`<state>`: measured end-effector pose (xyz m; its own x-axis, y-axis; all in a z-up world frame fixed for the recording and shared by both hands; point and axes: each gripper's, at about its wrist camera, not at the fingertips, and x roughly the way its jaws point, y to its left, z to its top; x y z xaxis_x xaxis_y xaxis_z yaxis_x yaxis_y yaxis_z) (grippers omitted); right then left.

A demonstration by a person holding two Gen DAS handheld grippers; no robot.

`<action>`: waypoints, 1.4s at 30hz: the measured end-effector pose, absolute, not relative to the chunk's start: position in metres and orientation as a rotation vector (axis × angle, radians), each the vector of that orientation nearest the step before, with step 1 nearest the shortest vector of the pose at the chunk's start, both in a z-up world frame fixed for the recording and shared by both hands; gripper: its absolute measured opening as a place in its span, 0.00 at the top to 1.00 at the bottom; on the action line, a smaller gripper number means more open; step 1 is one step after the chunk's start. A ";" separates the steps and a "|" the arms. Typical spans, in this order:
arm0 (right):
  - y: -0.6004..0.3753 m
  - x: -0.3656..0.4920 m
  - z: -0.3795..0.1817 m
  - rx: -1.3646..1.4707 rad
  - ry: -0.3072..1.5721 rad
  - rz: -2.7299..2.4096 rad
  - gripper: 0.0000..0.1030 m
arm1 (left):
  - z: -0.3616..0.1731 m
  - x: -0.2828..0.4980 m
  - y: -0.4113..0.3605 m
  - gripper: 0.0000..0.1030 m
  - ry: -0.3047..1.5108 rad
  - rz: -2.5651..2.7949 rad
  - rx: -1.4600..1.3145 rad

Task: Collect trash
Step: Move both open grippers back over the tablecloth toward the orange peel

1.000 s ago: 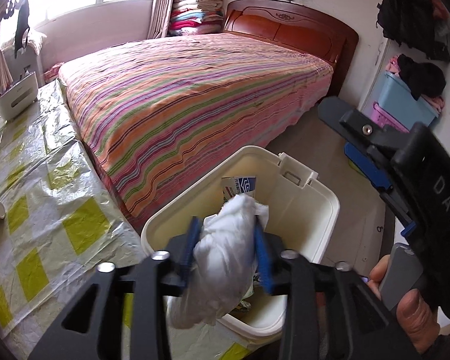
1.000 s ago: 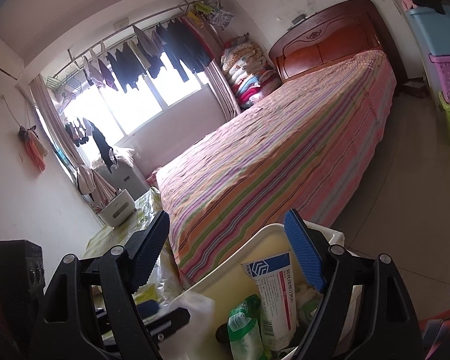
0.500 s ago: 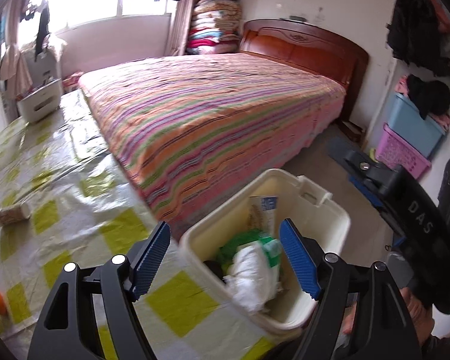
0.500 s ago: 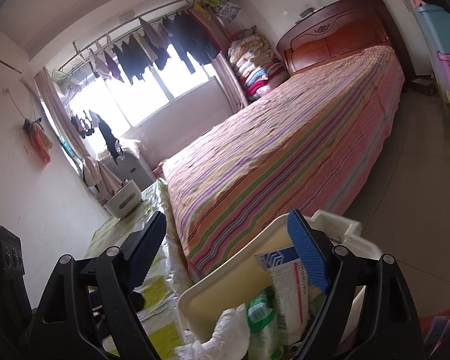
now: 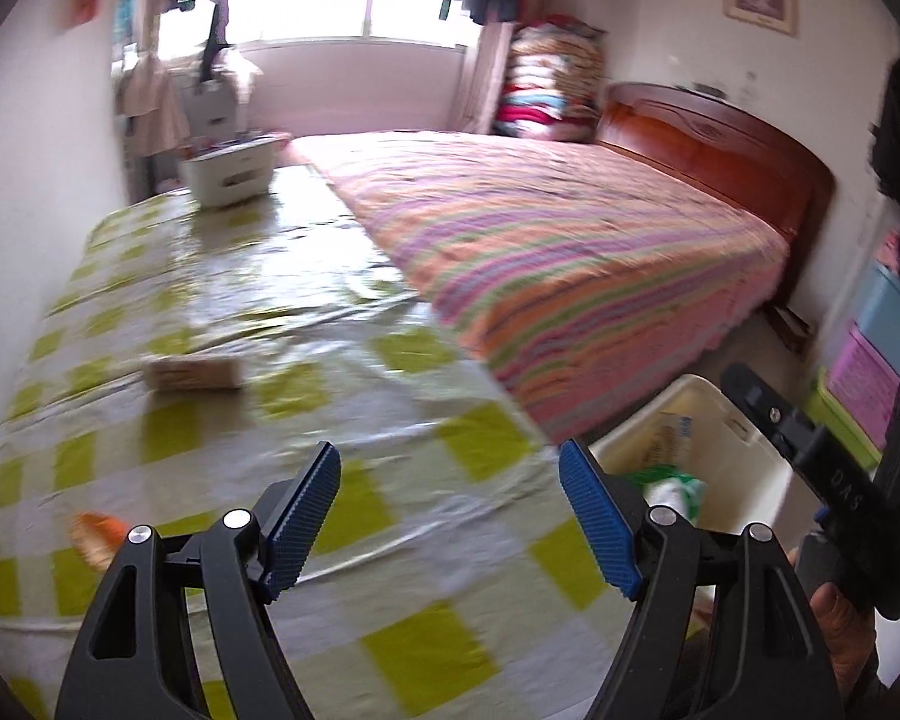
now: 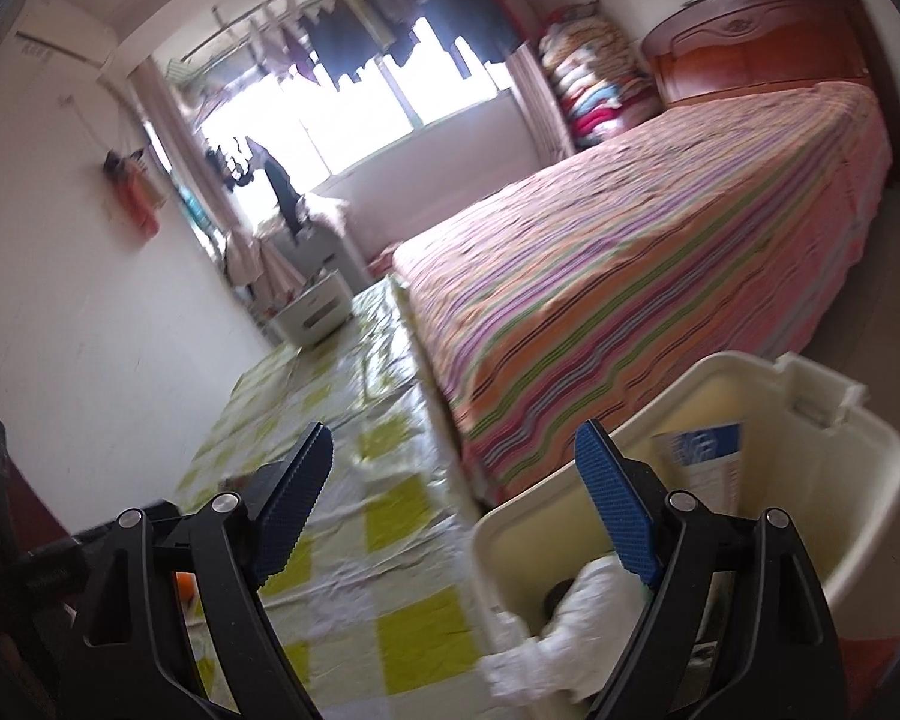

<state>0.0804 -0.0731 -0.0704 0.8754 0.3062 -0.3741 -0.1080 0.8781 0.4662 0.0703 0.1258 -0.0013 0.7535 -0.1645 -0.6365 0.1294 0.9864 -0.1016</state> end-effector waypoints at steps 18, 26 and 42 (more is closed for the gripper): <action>-0.003 0.095 -0.082 0.411 0.569 0.408 0.21 | -0.034 0.028 0.302 0.29 0.779 0.120 -0.283; 0.003 0.094 -0.082 0.394 0.582 0.418 0.21 | -0.057 0.045 0.312 0.29 0.826 0.083 -0.265; 0.016 0.097 -0.083 0.386 0.597 0.436 0.21 | -0.081 0.079 0.328 0.62 0.920 0.062 -0.244</action>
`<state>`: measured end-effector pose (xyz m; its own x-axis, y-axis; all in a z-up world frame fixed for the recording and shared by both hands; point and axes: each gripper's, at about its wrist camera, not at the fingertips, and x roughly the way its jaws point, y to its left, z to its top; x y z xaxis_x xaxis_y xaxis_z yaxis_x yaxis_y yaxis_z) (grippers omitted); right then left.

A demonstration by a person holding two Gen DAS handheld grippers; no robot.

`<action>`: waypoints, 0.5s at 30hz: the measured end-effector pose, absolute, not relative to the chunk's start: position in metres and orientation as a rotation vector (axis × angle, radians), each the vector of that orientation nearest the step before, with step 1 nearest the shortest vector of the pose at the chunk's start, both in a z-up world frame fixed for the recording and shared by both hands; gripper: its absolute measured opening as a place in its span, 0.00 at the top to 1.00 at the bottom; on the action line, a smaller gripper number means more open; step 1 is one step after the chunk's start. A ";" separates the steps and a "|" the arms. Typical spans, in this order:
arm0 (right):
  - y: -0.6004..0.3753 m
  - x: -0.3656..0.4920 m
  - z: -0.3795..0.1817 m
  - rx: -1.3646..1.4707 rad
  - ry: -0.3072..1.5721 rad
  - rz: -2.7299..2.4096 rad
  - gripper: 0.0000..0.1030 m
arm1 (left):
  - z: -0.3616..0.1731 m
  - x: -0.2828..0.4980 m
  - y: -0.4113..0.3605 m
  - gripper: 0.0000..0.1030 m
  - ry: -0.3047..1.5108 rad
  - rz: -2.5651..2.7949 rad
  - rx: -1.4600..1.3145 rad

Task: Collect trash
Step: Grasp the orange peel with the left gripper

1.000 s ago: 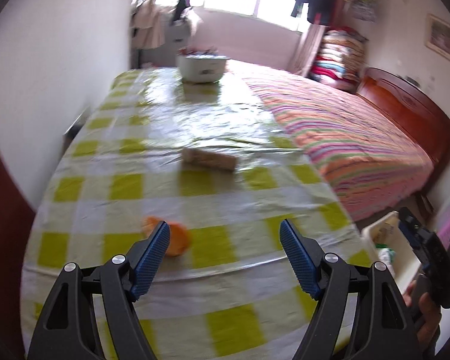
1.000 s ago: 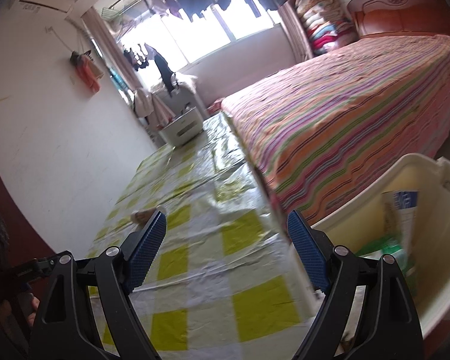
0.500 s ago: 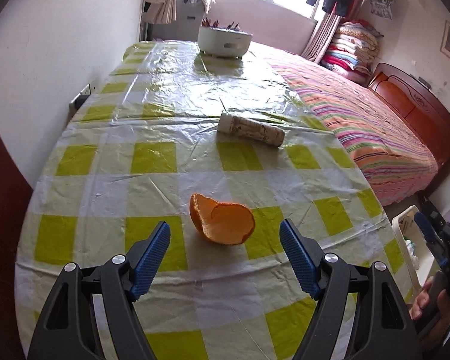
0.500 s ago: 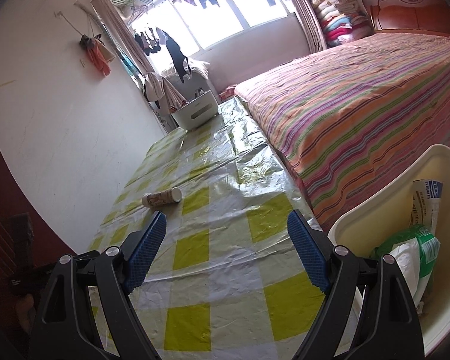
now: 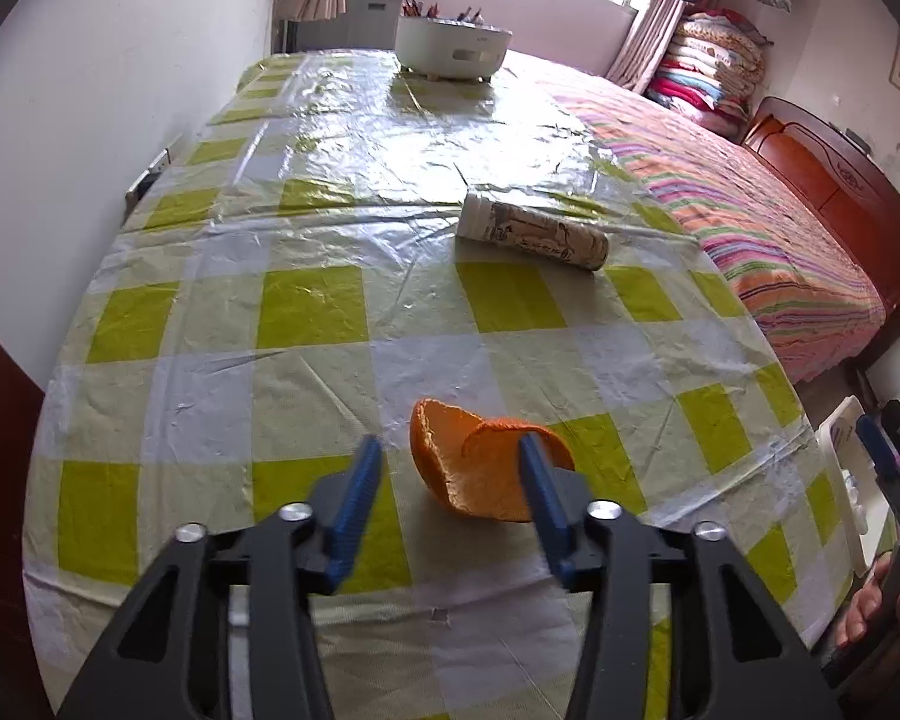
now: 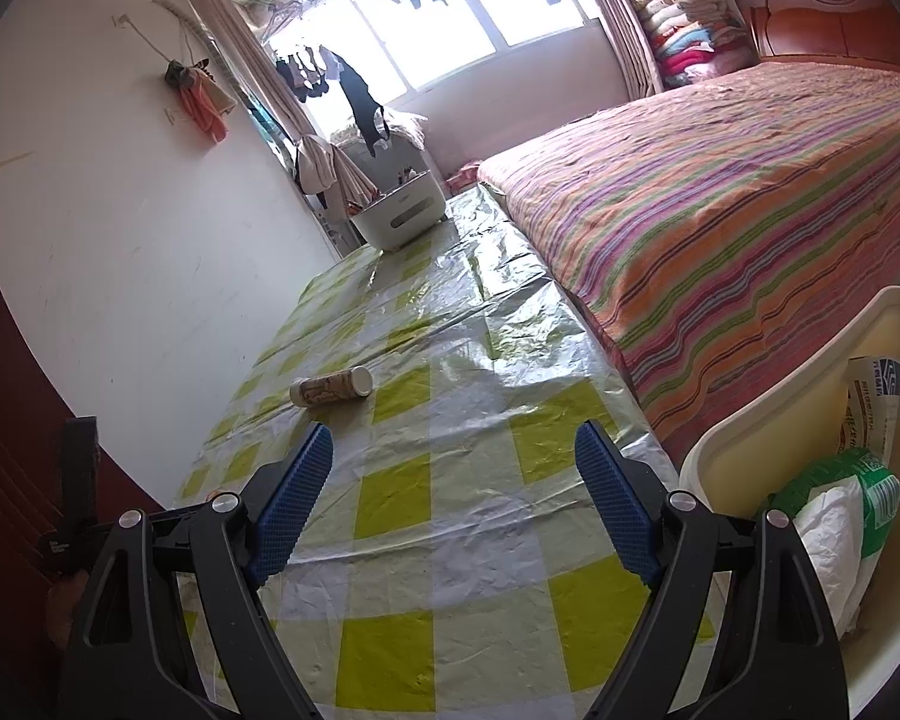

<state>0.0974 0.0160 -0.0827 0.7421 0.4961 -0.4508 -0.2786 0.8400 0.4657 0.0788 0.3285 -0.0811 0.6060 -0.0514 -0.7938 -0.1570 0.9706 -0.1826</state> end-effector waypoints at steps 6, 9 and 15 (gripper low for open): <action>0.031 0.112 -0.074 0.355 0.599 0.499 0.21 | -0.088 0.088 0.329 0.73 0.948 0.042 -0.254; 0.049 0.119 -0.061 0.301 0.578 0.562 0.21 | -0.089 0.090 0.330 0.78 0.952 0.042 -0.264; 0.099 0.143 -0.046 0.192 0.591 0.744 0.21 | -0.093 0.089 0.329 0.80 0.969 0.055 -0.272</action>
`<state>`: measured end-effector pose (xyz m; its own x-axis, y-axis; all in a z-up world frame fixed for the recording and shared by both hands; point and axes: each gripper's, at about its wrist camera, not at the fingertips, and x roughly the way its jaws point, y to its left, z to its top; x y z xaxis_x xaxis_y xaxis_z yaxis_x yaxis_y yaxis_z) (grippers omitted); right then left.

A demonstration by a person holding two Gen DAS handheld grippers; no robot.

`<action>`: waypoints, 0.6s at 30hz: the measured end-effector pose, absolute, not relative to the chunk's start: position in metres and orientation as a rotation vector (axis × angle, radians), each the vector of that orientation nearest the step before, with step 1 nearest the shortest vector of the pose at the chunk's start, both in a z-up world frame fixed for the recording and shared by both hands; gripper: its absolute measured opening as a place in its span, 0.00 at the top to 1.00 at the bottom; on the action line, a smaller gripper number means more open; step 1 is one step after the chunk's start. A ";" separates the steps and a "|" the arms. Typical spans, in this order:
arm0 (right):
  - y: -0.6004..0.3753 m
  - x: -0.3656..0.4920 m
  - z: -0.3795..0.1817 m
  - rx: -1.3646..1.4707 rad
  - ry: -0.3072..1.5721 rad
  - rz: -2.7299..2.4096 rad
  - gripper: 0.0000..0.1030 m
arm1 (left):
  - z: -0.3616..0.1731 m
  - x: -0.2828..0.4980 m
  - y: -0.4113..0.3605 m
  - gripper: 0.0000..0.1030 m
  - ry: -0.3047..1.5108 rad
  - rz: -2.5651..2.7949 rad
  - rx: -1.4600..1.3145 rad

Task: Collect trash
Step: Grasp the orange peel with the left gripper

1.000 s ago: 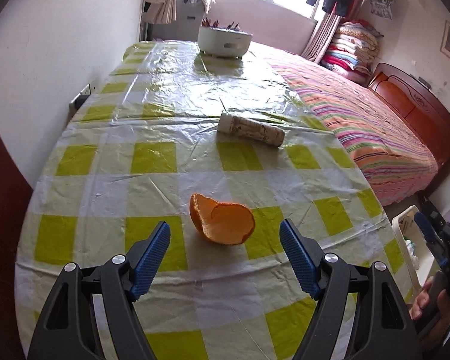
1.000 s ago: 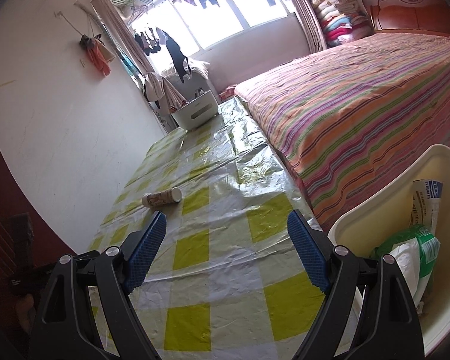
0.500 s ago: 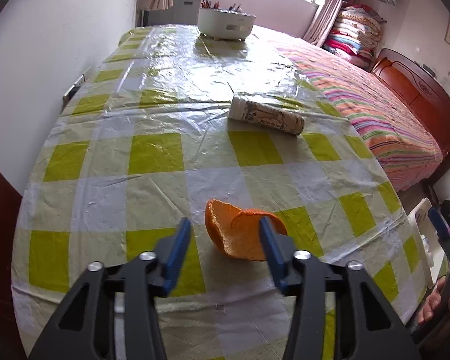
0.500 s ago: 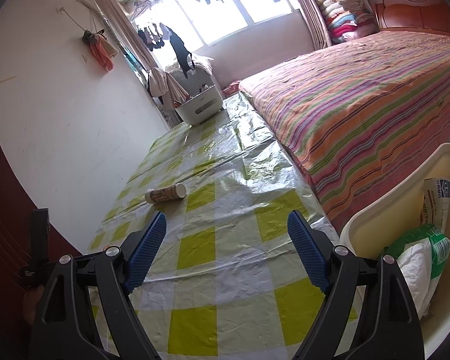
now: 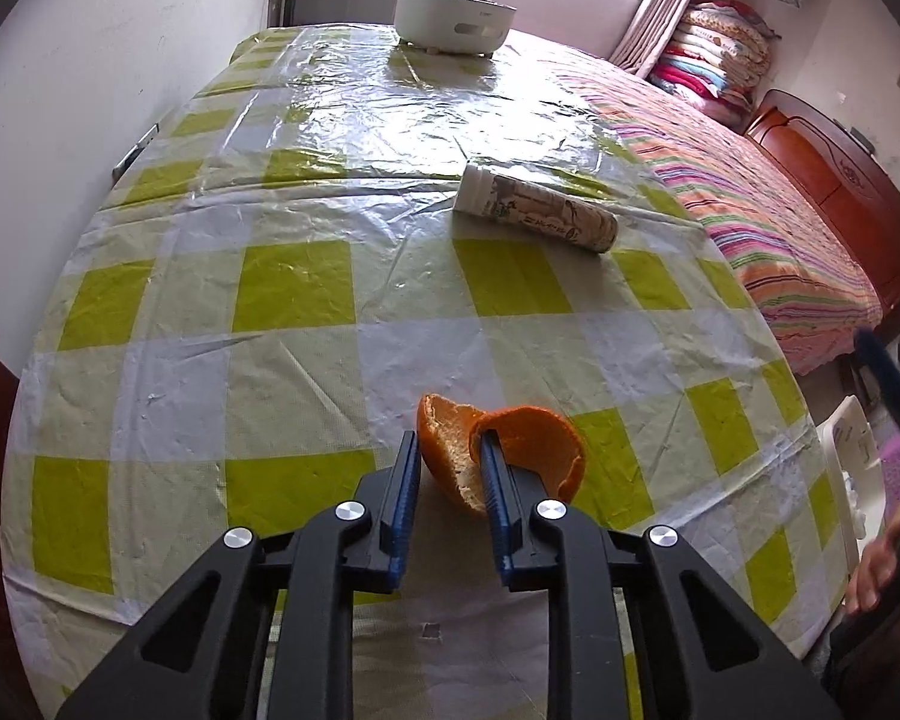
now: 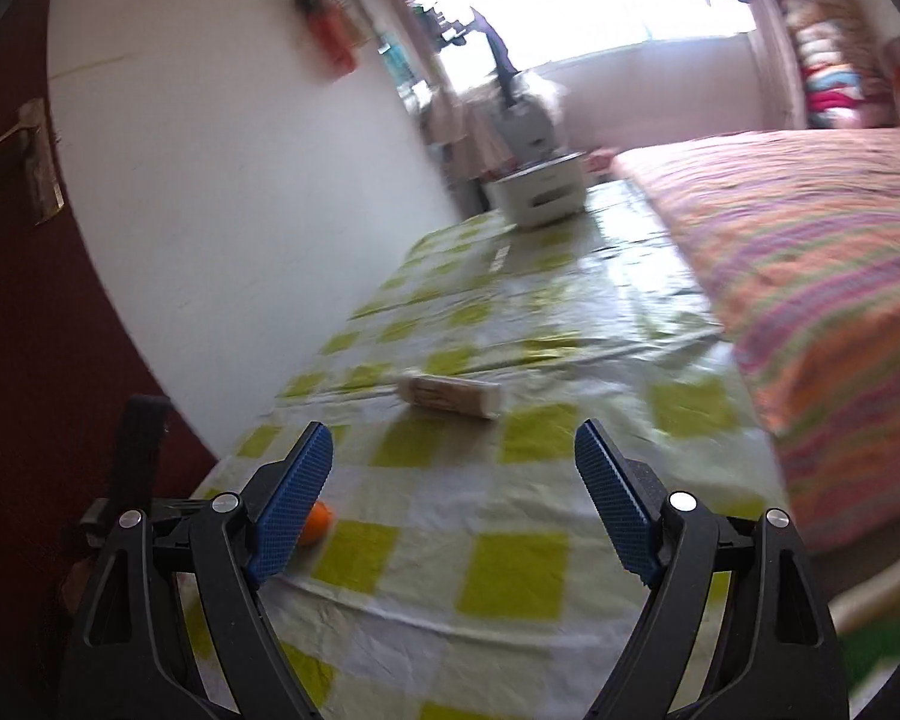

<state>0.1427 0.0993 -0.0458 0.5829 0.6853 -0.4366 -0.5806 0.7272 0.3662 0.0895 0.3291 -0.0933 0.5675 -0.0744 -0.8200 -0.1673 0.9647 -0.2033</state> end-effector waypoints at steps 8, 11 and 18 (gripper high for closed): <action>0.139 0.190 -0.040 0.121 0.620 0.831 0.25 | -0.089 0.088 0.329 0.92 0.942 0.043 -0.274; 0.146 0.197 -0.042 0.111 0.625 0.810 0.26 | -0.091 0.090 0.333 0.92 0.940 0.038 -0.300; 0.144 0.191 -0.051 0.143 0.636 0.813 0.37 | -0.088 0.090 0.330 0.94 0.927 -0.015 -0.318</action>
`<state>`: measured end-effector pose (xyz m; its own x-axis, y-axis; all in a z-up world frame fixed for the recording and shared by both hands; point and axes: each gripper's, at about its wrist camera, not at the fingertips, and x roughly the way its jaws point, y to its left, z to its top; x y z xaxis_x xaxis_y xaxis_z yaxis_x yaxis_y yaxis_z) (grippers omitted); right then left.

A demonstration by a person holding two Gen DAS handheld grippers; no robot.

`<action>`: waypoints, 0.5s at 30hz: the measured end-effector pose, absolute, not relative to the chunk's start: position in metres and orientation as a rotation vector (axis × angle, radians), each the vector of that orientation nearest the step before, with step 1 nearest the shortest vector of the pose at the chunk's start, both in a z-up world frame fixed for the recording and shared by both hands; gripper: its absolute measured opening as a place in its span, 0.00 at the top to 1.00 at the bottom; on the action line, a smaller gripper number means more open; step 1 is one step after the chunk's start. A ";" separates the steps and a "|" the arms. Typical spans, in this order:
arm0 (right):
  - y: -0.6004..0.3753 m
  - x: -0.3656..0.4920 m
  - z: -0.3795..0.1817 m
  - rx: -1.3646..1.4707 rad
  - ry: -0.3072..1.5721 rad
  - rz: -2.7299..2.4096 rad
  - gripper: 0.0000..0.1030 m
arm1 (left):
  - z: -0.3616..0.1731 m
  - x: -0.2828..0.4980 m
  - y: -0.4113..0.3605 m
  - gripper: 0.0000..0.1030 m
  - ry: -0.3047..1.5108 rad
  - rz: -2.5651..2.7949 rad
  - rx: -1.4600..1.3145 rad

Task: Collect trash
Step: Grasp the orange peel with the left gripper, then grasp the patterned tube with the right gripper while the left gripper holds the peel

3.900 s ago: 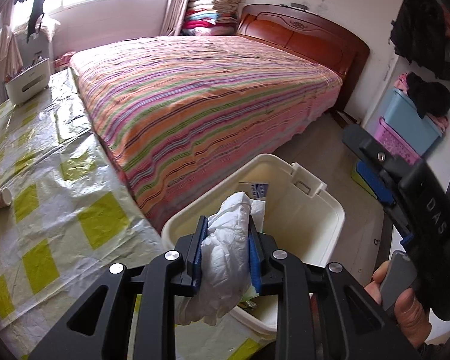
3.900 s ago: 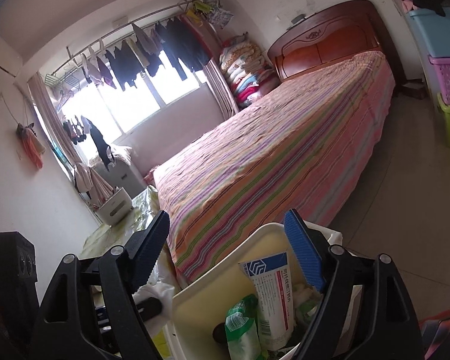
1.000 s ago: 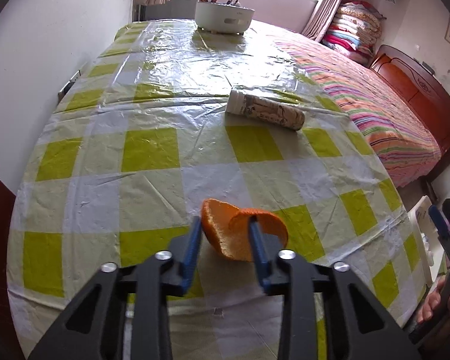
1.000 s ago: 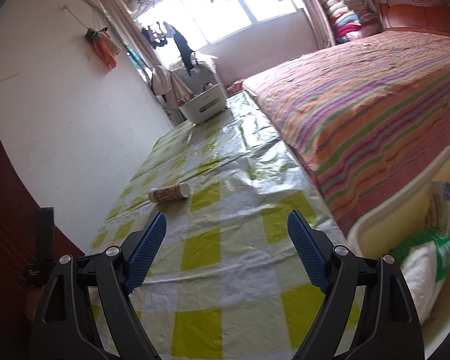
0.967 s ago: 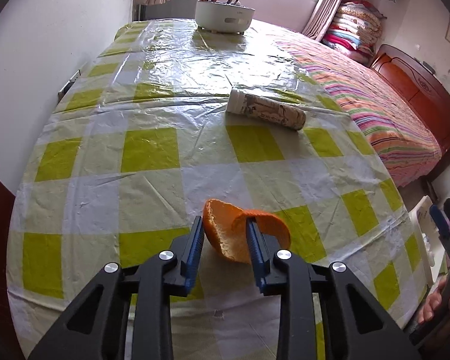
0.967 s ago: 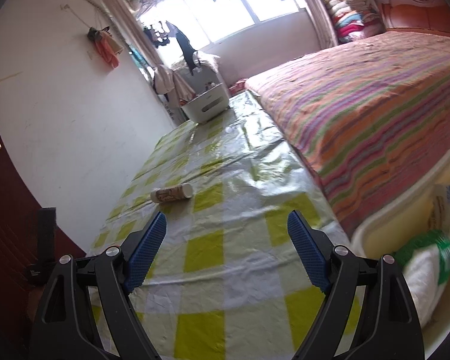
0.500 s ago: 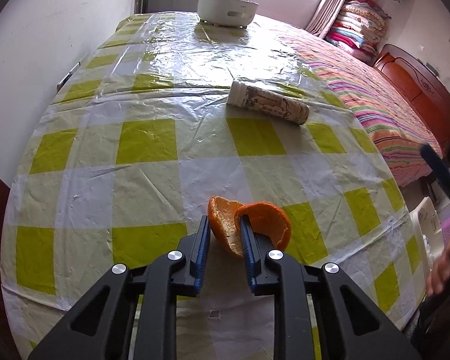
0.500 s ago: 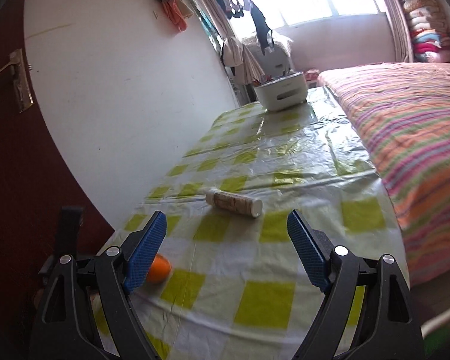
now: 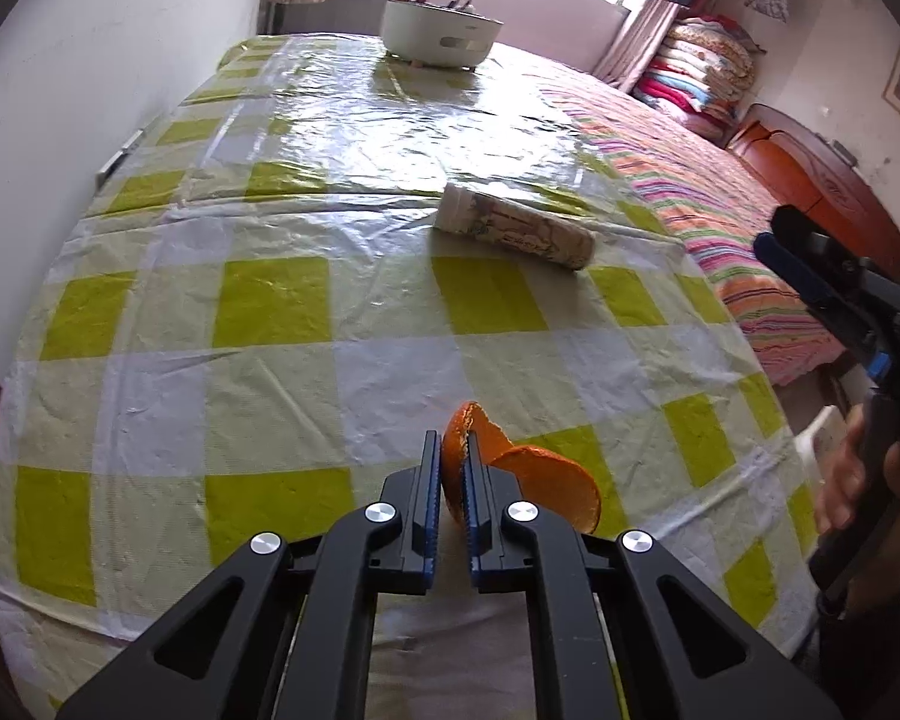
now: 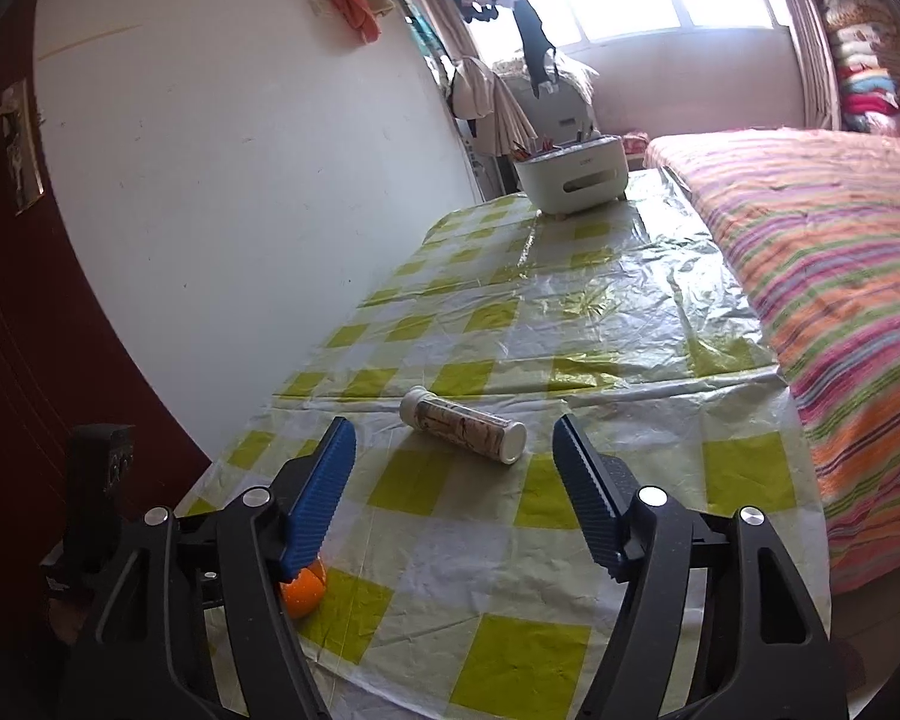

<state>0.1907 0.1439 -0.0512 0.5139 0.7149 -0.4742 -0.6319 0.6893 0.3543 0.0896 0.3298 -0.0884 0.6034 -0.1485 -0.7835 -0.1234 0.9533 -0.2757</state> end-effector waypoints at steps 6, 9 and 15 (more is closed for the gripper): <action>0.153 0.185 -0.043 0.076 0.639 0.863 0.38 | -0.087 0.088 0.321 0.94 0.926 -0.057 -0.312; 0.161 0.187 -0.044 0.002 0.641 0.882 0.38 | -0.086 0.089 0.318 0.94 0.931 -0.064 -0.304; 0.208 0.203 -0.044 -0.267 0.673 0.965 0.36 | -0.085 0.088 0.320 0.94 0.936 -0.061 -0.315</action>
